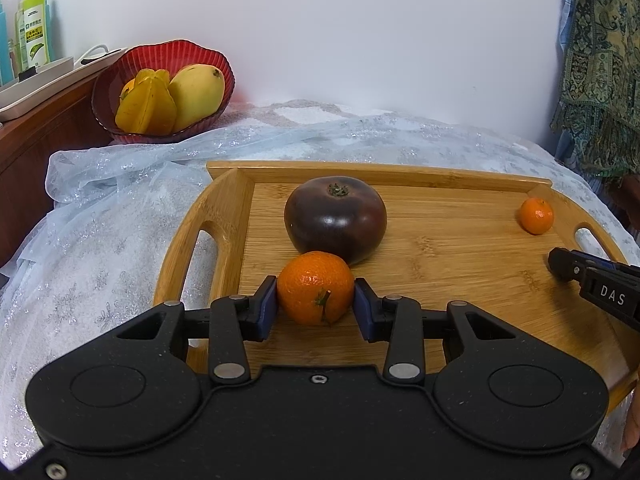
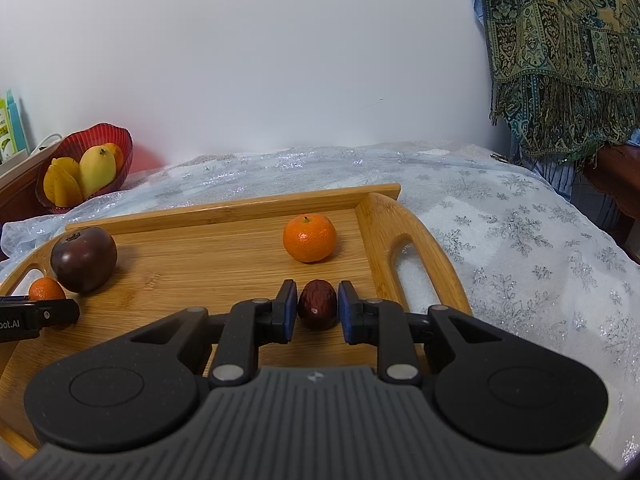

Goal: Organize fruits
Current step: 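Open both grippers to release the tangerine and date onto the tray, then move both grippers back toward the remaining fruit on the sheet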

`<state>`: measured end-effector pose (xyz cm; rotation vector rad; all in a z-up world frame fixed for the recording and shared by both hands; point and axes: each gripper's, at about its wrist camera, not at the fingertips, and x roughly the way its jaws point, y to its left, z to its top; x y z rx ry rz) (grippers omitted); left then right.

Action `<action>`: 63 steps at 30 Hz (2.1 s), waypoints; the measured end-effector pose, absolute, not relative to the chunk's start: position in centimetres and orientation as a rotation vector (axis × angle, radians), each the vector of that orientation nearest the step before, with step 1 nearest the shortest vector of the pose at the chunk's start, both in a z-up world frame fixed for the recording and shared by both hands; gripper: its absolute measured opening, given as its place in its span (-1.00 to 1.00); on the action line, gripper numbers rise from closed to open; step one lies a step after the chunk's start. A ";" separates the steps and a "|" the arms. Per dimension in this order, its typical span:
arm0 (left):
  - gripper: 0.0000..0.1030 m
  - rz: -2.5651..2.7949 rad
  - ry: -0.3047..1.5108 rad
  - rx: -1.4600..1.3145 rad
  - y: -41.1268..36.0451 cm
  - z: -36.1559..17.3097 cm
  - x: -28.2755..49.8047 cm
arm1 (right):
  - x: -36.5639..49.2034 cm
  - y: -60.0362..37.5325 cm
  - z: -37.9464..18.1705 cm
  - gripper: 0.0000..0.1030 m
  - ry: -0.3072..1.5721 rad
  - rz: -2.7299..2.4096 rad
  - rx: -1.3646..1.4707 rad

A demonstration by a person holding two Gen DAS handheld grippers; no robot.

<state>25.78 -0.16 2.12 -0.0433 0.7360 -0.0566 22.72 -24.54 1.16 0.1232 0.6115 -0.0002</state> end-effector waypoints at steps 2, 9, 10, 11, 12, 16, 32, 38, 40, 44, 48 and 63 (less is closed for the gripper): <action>-0.27 -0.057 0.736 -0.039 -0.2 2.1 25.7 | 22.7 -24.6 1.1 -0.41 0.611 0.000 0.123; -0.17 -0.064 0.734 -0.025 -0.4 2.2 25.6 | 22.6 -24.4 1.1 -0.40 0.606 -0.002 0.112; -0.15 -0.064 0.733 -0.023 -0.4 2.2 25.6 | 22.6 -24.4 1.1 -0.40 0.606 -0.002 0.113; -0.12 -0.064 0.733 -0.021 -0.4 2.2 25.6 | 22.6 -24.4 1.1 -0.40 0.606 -0.002 0.114; -0.11 -0.065 0.733 -0.020 -0.5 2.2 25.5 | 22.6 -24.4 1.1 -0.40 0.606 -0.002 0.114; -0.06 -0.065 0.733 -0.016 -0.5 2.1 25.5 | 22.6 -24.4 1.0 -0.26 0.604 0.000 0.112; 0.42 -0.070 0.718 0.015 -0.6 2.3 24.6 | 22.1 -23.7 1.0 0.14 0.592 0.015 0.085; 0.50 -0.091 0.712 0.029 -1.0 2.5 24.0 | 21.8 -23.4 1.0 0.19 0.590 0.017 0.069; 0.50 -0.093 0.710 0.032 -1.1 2.6 23.9 | 21.7 -23.4 1.0 0.20 0.591 0.017 0.067; 0.51 -0.091 0.710 0.028 -1.1 2.6 23.7 | 21.6 -23.5 1.0 0.20 0.593 0.017 0.071; 0.52 -0.088 0.709 0.014 -0.9 2.7 23.3 | 21.2 -23.5 1.1 0.20 0.593 0.023 0.081; 0.69 -0.104 0.667 0.009 -0.9 3.5 19.8 | 18.4 -23.6 2.2 0.32 0.537 0.054 0.092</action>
